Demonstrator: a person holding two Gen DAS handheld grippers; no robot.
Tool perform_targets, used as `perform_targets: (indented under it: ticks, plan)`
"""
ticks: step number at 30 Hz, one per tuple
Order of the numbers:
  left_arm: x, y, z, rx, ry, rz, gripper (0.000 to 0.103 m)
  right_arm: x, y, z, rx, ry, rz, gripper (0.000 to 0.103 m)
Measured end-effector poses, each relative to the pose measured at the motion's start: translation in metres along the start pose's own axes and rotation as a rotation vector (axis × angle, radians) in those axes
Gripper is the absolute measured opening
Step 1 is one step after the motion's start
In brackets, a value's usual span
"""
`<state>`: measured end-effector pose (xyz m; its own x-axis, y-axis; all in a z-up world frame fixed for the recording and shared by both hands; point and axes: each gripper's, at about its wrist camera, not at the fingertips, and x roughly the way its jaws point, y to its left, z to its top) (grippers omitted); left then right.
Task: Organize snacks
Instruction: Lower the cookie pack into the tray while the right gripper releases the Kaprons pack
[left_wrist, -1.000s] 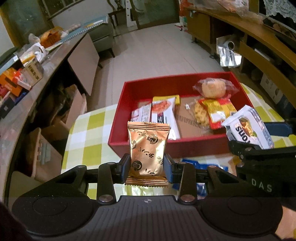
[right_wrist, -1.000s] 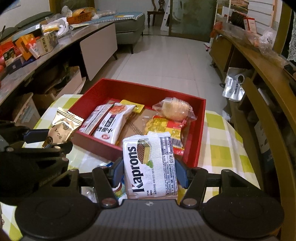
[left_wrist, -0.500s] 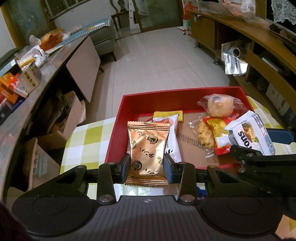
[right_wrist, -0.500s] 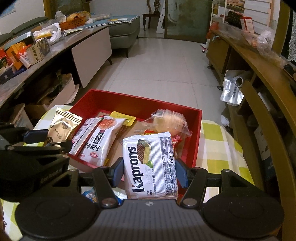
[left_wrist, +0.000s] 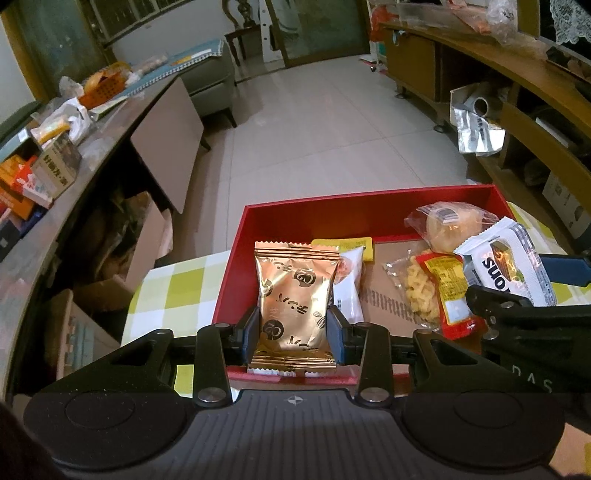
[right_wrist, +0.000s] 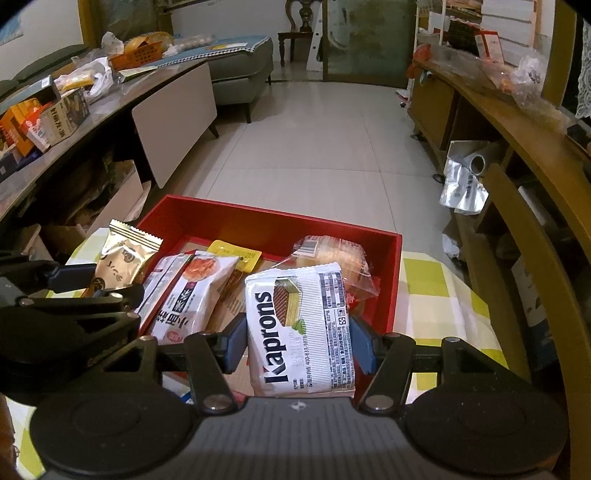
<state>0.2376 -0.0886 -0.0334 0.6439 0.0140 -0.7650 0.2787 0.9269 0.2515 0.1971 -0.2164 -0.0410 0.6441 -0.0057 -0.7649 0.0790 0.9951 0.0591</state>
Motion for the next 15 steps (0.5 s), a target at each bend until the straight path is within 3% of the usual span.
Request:
perform_targets:
  ticks: [15]
  plan:
    - [0.031,-0.003,0.009,-0.008,0.022,0.014,0.047,0.038,-0.007,0.006,0.038,0.005,0.009,0.067]
